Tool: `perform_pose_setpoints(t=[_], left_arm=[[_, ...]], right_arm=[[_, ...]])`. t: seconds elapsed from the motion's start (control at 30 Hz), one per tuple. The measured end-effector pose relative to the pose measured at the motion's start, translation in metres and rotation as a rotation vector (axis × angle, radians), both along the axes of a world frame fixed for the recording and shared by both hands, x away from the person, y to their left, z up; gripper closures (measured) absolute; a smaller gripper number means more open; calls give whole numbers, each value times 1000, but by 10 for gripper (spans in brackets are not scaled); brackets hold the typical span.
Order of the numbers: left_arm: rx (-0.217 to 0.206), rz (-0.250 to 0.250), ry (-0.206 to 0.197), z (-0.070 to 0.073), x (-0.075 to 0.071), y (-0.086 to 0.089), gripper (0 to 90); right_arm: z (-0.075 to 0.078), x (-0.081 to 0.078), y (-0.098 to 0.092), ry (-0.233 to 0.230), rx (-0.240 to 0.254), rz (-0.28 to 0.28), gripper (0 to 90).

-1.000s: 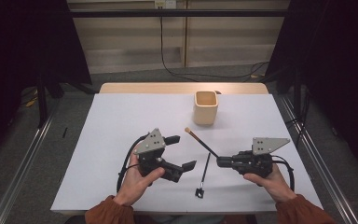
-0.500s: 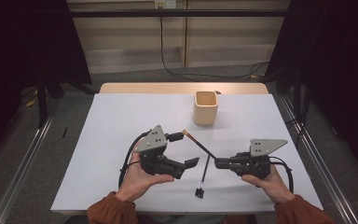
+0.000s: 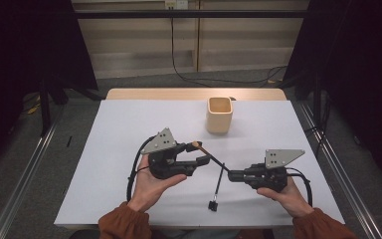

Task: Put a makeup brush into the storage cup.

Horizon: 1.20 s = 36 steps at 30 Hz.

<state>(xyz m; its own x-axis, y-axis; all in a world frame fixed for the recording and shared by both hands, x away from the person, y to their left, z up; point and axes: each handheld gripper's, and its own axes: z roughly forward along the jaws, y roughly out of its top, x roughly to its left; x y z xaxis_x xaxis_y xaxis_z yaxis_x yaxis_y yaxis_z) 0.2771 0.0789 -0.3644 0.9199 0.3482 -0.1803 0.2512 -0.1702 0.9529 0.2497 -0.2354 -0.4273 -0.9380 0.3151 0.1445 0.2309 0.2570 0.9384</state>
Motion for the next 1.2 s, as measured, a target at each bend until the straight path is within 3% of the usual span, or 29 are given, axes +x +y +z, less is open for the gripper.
perform_pose_setpoints(t=[0.3, 0.5, 1.03, 1.2], left_arm=[[-3, -22, 35, -3, 1, -3, 610], [-56, -41, 74, -3, 0, -2, 744], [-108, -102, 128, -2, -1, -6, 824], [-100, -119, 115, 0, -4, -8, 839]], right_arm=[[0, 0, 0, -3, 3, -1, 861], [-2, -1, 2, 2, 2, 10, 861], [-6, 0, 4, 19, -15, 24, 852], [-7, 0, 5, 30, -18, 25, 844]])
